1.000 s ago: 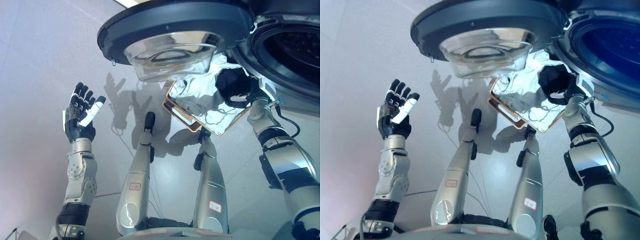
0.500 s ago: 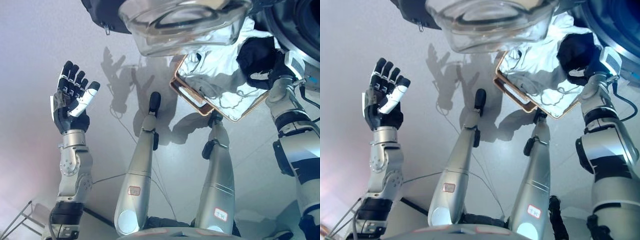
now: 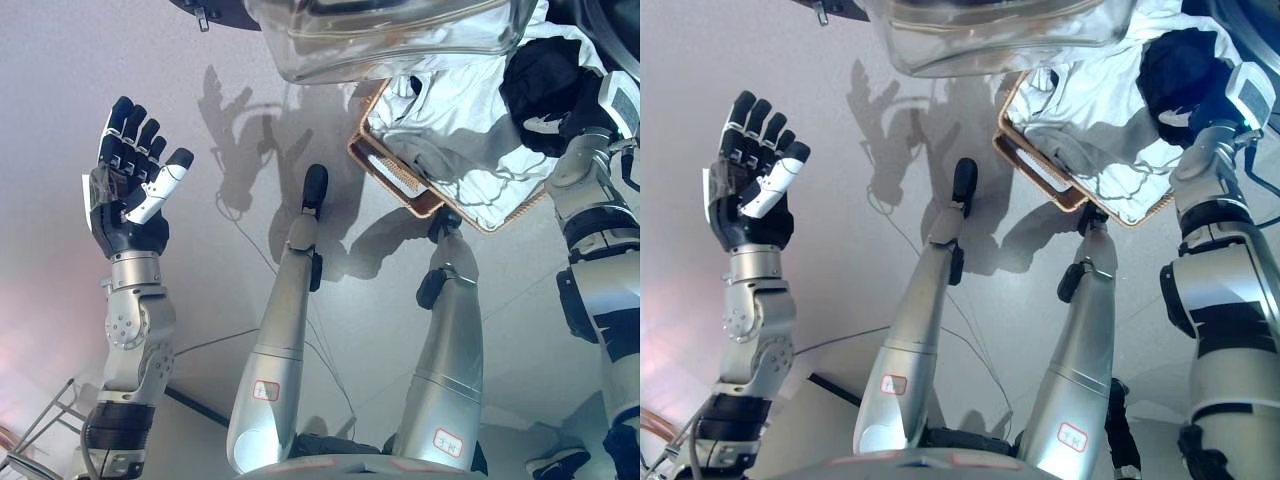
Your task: Put the clothes in the basket into the washing machine.
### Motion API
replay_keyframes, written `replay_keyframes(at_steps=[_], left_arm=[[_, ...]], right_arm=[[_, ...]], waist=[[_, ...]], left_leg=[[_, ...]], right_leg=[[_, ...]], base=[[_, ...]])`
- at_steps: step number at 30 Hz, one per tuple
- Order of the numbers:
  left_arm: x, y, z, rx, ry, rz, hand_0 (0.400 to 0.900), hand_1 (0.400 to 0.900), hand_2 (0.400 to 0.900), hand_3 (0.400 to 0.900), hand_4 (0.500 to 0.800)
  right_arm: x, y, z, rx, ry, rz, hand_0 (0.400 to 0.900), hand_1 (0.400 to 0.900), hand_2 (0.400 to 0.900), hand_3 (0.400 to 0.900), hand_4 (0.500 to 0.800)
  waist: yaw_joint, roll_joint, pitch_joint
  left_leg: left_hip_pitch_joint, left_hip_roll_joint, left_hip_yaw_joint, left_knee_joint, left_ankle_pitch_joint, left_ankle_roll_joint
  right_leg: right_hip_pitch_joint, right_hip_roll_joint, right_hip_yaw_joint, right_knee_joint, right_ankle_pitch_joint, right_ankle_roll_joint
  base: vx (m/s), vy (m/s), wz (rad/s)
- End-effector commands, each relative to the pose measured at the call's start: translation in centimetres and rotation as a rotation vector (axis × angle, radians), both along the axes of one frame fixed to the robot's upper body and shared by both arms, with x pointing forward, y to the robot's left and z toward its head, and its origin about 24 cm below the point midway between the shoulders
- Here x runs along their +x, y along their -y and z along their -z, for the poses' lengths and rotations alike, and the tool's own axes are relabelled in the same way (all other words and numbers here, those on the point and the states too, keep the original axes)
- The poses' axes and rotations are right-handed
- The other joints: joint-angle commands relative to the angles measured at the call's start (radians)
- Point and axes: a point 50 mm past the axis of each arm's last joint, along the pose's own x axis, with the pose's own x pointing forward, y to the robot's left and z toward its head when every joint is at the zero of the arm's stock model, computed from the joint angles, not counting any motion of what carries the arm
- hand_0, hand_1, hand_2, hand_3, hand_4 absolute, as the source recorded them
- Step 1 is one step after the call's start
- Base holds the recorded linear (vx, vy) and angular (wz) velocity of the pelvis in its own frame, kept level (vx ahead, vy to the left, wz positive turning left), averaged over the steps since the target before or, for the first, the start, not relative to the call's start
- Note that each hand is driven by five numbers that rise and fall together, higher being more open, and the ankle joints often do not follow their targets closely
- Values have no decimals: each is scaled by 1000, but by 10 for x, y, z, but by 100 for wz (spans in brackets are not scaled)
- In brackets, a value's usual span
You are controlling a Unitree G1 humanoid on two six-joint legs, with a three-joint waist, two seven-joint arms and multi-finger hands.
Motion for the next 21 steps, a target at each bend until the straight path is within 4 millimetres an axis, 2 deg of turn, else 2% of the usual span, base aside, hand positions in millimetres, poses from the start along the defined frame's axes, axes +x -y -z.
replay_keyframes(at_steps=[1,9,12,13,16,17,18,19,20,21], left_arm=[[-23,-6,-18,-66,169,-52,900,900,900,900,800],[-19,-6,-22,-78,191,-66,900,900,900,900,800],[-16,-10,-19,-92,184,-92,900,900,900,900,800],[-14,-10,-20,-98,192,-91,900,900,900,900,800],[-9,-12,-19,-118,192,-108,900,900,900,900,800],[-8,-14,-17,-126,183,-119,900,900,900,900,800],[-6,-16,-13,-151,175,-133,900,900,900,900,800],[-6,-17,-13,-148,173,-131,900,900,900,900,800],[-5,-15,-13,-154,175,-125,900,900,900,900,800],[-2,-16,-9,-189,162,-134,900,900,900,900,800]], right_arm=[[-6,10,-7,-90,-19,13,400,400,400,400,500],[-2,1,-5,-29,51,-22,400,400,400,400,500],[0,-5,-4,56,124,-59,400,400,400,400,500],[0,-8,-4,115,170,-86,400,400,400,400,500],[1,-19,0,429,384,-211,400,400,400,400,500],[-1,-20,5,517,436,-239,400,400,400,400,500],[-2,-29,12,698,563,-334,400,400,400,400,500],[-3,-28,14,703,562,-332,400,400,400,400,500],[-6,-27,18,786,619,-355,400,400,400,400,500],[-10,-31,30,954,719,-413,400,400,400,400,500]], waist=[[-6,119,-21],[-8,115,-21],[-18,107,-21],[-24,106,-21],[-39,97,-21],[-42,93,-21],[-54,91,-21],[-51,89,-21],[-56,89,-21],[-64,92,-21]], left_leg=[[-15,-28,-3,-122,22,41],[25,-27,6,-156,31,43],[61,-24,10,-173,34,40],[76,-22,13,-180,35,40],[126,-16,18,-211,40,34],[144,-14,20,-221,42,33],[168,-9,22,-236,48,27],[174,-9,22,-240,49,27],[188,-7,23,-246,50,26],[216,-5,26,-258,52,22]], right_leg=[[-24,11,2,81,-38,-12],[8,14,-4,48,-32,-10],[45,21,-2,17,-26,-11],[58,21,-1,12,-26,-11],[105,26,-2,-21,-23,-9],[120,27,-2,-32,-21,-9],[144,29,-1,-52,-16,-7],[150,29,-1,-55,-15,-7],[167,28,-3,-65,-14,-7],[197,26,-6,-82,-12,-5]], base=[[0,0,0],[4,-4,-2],[17,-5,-6],[0,0,0],[19,-18,-3],[33,-27,-10],[27,-15,-9],[22,-21,-8],[20,-20,-4],[25,-31,-2]])
